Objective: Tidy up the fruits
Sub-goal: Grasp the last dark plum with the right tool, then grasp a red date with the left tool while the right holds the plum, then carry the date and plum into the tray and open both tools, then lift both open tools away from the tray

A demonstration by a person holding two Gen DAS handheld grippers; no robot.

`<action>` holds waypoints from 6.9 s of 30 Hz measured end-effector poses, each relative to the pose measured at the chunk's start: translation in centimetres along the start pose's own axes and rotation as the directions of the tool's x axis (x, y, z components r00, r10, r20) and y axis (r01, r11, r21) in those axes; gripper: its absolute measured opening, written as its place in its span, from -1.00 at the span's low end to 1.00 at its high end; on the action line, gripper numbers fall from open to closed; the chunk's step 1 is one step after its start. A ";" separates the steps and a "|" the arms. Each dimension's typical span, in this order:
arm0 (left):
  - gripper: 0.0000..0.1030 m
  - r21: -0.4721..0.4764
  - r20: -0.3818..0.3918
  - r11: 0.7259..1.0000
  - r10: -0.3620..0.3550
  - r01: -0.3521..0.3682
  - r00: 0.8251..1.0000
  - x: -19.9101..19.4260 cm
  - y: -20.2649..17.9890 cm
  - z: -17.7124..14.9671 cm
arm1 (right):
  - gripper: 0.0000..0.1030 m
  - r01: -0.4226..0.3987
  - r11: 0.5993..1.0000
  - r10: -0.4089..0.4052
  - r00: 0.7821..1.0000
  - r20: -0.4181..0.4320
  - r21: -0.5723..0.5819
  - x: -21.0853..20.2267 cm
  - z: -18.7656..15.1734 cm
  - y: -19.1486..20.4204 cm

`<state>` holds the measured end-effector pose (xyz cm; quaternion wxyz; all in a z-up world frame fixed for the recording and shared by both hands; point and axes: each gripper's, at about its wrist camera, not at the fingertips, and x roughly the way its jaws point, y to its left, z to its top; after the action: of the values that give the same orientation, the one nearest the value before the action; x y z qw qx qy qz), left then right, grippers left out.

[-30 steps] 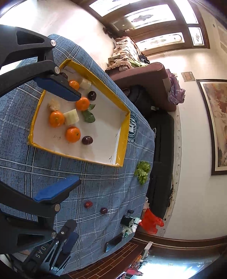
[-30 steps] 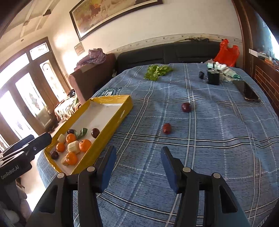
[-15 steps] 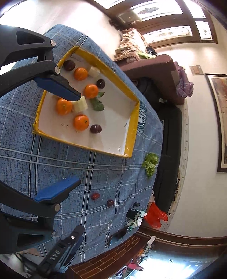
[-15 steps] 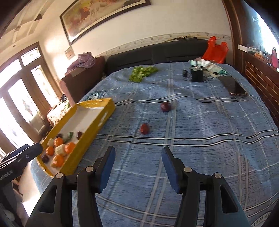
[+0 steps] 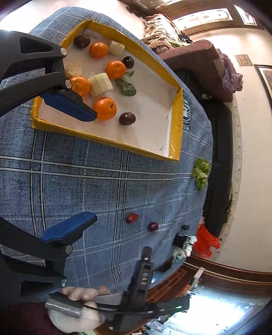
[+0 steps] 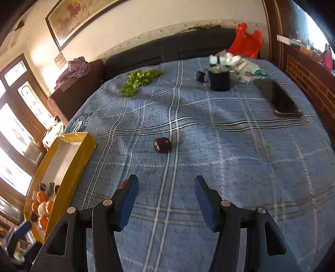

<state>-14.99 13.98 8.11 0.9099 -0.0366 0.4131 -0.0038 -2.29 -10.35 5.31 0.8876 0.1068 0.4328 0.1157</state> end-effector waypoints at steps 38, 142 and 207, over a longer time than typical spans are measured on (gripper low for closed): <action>0.70 -0.164 0.146 0.976 0.165 -0.141 0.975 -4.5 4.9 1.4 | -0.39 0.008 0.999 -0.003 0.994 0.111 -0.040 -0.1 -3.3 0.2; -0.61 -0.345 0.075 0.930 0.164 -0.129 0.984 -2.5 18.3 -1.3 | -0.35 -0.310 0.900 0.295 0.951 -0.095 -0.308 -1.2 -8.0 19.3; 0.76 -0.303 0.165 0.910 0.343 -0.283 0.925 -8.8 12.8 -1.6 | 0.46 -0.180 0.914 0.221 0.972 0.075 -0.363 -5.7 -12.8 21.2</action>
<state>-22.25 27.01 12.80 0.9239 -0.0949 0.3095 0.2038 -18.24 9.28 7.94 0.8990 -0.0041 0.3401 0.2758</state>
